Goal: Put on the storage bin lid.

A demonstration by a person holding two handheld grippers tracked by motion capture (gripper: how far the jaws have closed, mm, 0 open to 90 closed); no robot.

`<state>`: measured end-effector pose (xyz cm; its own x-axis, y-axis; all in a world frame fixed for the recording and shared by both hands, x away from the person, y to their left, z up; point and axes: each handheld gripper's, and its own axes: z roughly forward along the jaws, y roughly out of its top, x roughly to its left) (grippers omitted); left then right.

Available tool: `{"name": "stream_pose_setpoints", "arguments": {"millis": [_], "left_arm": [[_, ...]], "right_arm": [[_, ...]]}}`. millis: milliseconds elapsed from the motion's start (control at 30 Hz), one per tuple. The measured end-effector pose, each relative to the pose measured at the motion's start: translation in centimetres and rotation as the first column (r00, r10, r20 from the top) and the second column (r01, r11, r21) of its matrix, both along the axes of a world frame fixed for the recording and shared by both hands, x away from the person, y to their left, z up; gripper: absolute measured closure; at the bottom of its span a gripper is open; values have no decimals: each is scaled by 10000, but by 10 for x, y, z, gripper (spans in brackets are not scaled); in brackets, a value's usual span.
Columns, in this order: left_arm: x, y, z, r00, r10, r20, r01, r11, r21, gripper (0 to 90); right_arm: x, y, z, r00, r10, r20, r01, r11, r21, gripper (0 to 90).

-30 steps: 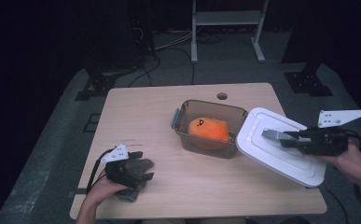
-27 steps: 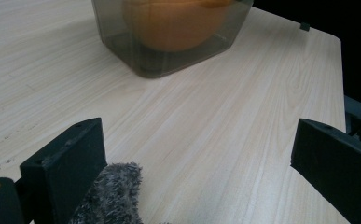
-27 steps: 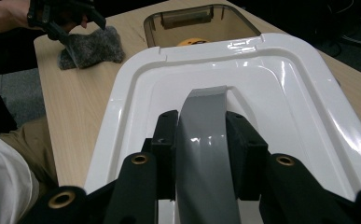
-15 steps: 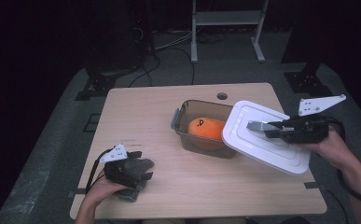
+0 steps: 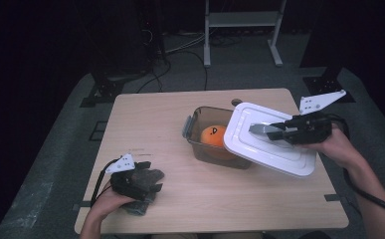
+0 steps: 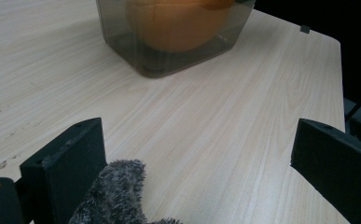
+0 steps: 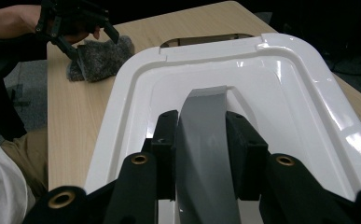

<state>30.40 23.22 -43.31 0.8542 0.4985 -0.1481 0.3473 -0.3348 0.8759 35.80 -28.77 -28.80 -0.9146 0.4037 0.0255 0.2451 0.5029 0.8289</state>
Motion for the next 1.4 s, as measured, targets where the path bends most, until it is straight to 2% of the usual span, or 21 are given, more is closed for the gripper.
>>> {"name": "stream_pose_setpoints", "arguments": {"millis": [633, 833, 1400], "left_arm": [[-1, 0, 1, 10000, 31, 27, -31, 10000, -54, 23], [-1, 1, 1, 10000, 57, 62, -57, 10000, -82, 23], [-1, 3, 1, 9999, 101, 75, -101, 9999, -125, 23]], "right_arm": [[33, 43, 6, 9973, 739, 7, -739, 9972, -127, 661], [38, 52, 7, 9959, 904, 32, -904, 9958, -127, 661], [60, 76, -2, 9912, 1320, -127, -1320, 9912, 5, 661]]}}
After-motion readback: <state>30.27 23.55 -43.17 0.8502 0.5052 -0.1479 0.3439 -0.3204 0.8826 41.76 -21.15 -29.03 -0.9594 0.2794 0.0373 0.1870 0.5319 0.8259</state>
